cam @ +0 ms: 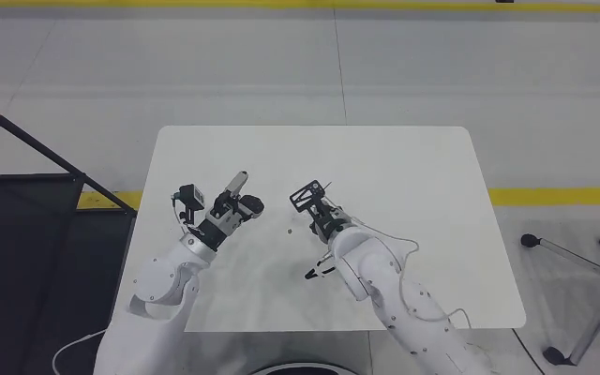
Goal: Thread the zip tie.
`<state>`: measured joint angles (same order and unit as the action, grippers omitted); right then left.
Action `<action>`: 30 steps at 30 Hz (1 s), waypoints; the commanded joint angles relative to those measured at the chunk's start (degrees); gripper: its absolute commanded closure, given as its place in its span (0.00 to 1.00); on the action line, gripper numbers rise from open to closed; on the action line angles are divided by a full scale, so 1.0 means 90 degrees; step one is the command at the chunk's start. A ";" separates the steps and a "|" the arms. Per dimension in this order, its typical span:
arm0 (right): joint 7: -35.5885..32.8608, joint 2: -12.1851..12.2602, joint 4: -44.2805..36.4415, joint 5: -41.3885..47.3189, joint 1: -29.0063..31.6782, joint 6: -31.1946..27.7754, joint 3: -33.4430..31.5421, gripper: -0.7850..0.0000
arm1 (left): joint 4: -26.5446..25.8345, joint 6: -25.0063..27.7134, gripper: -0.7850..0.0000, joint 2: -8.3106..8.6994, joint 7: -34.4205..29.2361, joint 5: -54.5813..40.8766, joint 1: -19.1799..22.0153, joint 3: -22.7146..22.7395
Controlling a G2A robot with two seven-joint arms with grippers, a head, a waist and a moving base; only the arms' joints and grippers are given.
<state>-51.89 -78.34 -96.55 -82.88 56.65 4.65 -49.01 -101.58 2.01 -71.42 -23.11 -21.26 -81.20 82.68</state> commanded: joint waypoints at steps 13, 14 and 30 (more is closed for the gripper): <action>0.0169 -0.0125 0.0199 0.0126 -0.0023 -0.0159 -0.0029 0.64 | 0.0000 0.0000 0.00 0.0000 0.0000 0.0000 0.0000 0.0000; 0.0170 -0.0131 0.0200 0.0121 -0.0021 -0.0163 -0.0039 0.61 | 0.0000 0.0000 0.00 0.0000 0.0000 0.0000 0.0000 0.0000; 0.0241 -0.0037 -0.1048 0.0384 0.0647 -0.0376 -0.0969 0.00 | 0.0000 0.0000 0.00 0.0000 0.0000 0.0000 0.0000 0.0000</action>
<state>-49.88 -78.90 -104.71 -80.03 61.58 1.90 -56.32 -101.58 2.01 -71.42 -23.11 -21.26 -81.20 82.68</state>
